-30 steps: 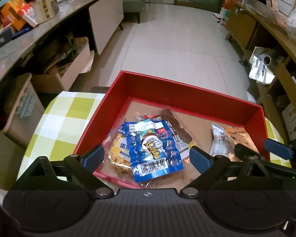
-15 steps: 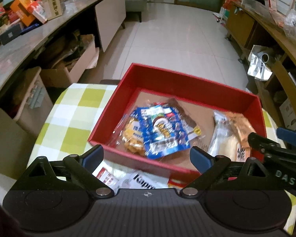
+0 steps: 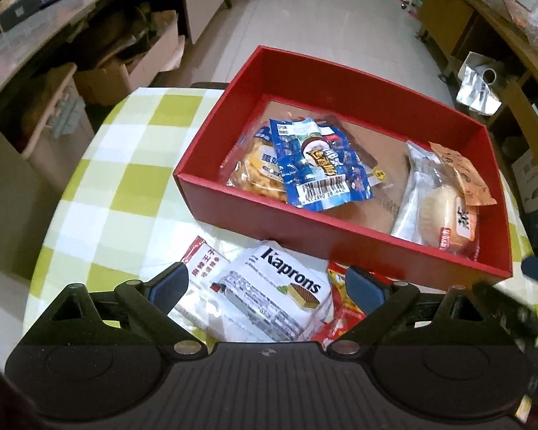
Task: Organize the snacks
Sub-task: 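Move both tools back to the remaining snacks on the tablecloth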
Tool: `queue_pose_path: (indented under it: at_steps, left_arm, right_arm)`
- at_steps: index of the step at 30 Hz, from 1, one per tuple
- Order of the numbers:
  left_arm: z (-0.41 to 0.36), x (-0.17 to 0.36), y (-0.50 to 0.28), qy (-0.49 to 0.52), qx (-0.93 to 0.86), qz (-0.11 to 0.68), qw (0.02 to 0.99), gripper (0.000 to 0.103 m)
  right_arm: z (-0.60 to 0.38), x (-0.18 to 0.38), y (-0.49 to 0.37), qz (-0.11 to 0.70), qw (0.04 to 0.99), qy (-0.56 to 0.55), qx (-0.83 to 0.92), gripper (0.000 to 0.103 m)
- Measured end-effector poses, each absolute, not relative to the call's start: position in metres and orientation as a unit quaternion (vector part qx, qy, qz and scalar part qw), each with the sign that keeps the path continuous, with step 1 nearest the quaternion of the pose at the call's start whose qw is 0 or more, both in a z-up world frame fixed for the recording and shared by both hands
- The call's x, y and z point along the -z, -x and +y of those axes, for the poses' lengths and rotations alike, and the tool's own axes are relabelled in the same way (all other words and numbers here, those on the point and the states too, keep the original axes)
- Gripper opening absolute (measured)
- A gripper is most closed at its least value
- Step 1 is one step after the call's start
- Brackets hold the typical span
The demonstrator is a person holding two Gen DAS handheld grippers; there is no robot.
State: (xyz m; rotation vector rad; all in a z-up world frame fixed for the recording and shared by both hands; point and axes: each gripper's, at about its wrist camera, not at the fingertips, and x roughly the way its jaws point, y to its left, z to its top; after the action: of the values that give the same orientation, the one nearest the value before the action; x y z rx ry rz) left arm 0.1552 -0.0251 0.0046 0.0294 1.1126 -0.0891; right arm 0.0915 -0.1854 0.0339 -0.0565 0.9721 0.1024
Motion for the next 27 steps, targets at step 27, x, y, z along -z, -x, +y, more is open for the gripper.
queue_pose_path:
  at_steps: [27]
  left_arm:
    - [-0.044, 0.041, -0.146, -0.094, 0.102, 0.591, 0.795, 0.091]
  right_arm:
    - [-0.18, -0.031, -0.077, 0.493, 0.868, 0.017, -0.064, 0.072]
